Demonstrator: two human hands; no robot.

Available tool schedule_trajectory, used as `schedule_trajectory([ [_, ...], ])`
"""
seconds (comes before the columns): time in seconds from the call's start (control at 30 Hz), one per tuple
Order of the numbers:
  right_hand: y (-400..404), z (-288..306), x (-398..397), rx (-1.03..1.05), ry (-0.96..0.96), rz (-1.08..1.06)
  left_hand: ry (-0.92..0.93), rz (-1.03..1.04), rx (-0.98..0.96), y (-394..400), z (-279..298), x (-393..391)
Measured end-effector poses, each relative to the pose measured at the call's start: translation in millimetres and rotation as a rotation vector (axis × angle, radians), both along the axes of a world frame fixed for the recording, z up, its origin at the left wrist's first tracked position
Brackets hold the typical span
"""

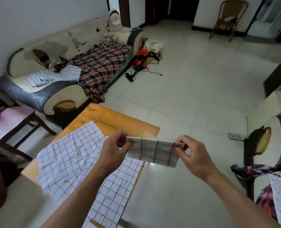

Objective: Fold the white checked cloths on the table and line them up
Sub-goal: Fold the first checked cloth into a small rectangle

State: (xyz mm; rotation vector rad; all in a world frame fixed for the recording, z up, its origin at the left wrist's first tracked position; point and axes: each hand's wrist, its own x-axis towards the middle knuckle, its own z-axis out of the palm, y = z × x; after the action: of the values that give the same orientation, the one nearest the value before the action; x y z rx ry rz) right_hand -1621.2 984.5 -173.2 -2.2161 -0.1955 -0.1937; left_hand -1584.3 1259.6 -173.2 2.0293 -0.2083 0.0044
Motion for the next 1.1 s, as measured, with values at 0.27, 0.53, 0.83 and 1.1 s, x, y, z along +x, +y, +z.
schedule_trajectory([
  [0.27, -77, 12, 47, 0.144, 0.061, 0.009, 0.006, 0.069, -0.003, -76, 18, 27],
  [0.53, -114, -9, 137, 0.096, 0.118, 0.041, 0.045, 0.090, -0.096, -112, -18, 124],
  [0.83, -119, 2, 300, -0.038, 0.143, 0.077, 0.056, 0.112, -0.148, -115, -35, 269],
  [1.1, -78, -11, 413, 0.001, 0.189, 0.255, 0.013, 0.307, -0.134, -77, -28, 338],
])
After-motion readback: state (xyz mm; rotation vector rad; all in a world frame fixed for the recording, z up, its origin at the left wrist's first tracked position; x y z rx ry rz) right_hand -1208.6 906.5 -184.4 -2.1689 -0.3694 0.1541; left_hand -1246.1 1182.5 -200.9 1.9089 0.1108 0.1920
